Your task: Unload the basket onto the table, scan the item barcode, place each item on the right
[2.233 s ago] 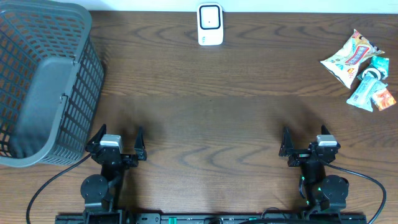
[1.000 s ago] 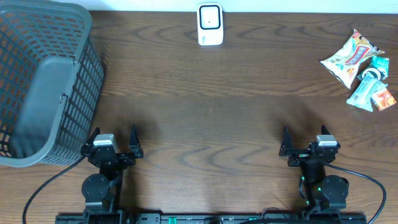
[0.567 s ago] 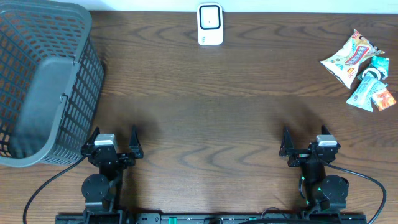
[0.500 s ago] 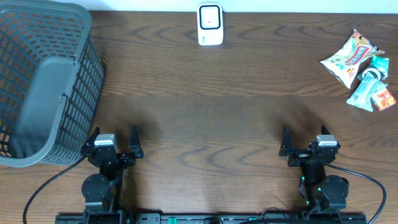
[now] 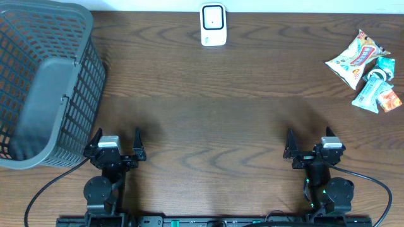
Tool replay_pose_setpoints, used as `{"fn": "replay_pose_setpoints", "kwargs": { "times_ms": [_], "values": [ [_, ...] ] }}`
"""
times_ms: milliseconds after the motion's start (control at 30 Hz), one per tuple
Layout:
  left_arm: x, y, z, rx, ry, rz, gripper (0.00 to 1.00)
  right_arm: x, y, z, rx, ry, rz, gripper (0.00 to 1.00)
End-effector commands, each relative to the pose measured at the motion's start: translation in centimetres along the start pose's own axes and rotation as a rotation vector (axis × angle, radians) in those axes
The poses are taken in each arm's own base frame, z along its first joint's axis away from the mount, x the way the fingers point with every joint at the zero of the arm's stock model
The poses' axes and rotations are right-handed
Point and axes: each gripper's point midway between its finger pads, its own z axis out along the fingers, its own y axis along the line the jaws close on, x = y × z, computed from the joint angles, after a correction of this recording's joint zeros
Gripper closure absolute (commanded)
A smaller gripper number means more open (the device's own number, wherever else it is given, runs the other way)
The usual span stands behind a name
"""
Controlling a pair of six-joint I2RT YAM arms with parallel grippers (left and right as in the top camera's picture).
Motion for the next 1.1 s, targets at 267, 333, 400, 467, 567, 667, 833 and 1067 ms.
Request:
{"fn": "replay_pose_setpoints", "kwargs": {
  "times_ms": [267,333,400,467,567,667,833,1067],
  "values": [
    [1.68,0.93,0.05,-0.055,0.049,-0.038,0.02,0.13,-0.34,0.00,0.016,0.004,0.011,0.01],
    [1.68,0.95,0.04,-0.057,0.049,-0.044,0.02,0.13,-0.34,0.00,0.016,0.004,0.011,0.01],
    [1.67,0.95,0.04,-0.057,0.048,-0.045,0.02,0.13,-0.34,0.00,0.016,0.004,0.011,0.01],
    [1.70,0.95,0.05,-0.056,0.049,-0.045,0.03,0.13,-0.34,0.00,0.016,0.004,0.011,0.01],
    [1.68,0.94,0.05,-0.056,0.049,-0.045,0.02,0.13,-0.34,0.00,0.016,0.004,0.011,0.01],
    [1.66,0.93,0.05,-0.055,0.048,-0.045,0.03,0.13,-0.34,0.00,0.016,0.004,0.011,0.01],
    [1.58,0.80,0.06,-0.048,0.045,-0.045,0.02,0.13,-0.34,0.00,0.016,0.004,0.011,0.01],
    [1.57,0.80,0.06,-0.048,0.044,-0.045,0.02,0.12,-0.34,0.00,0.016,0.003,0.011,0.01]
  ]
}}
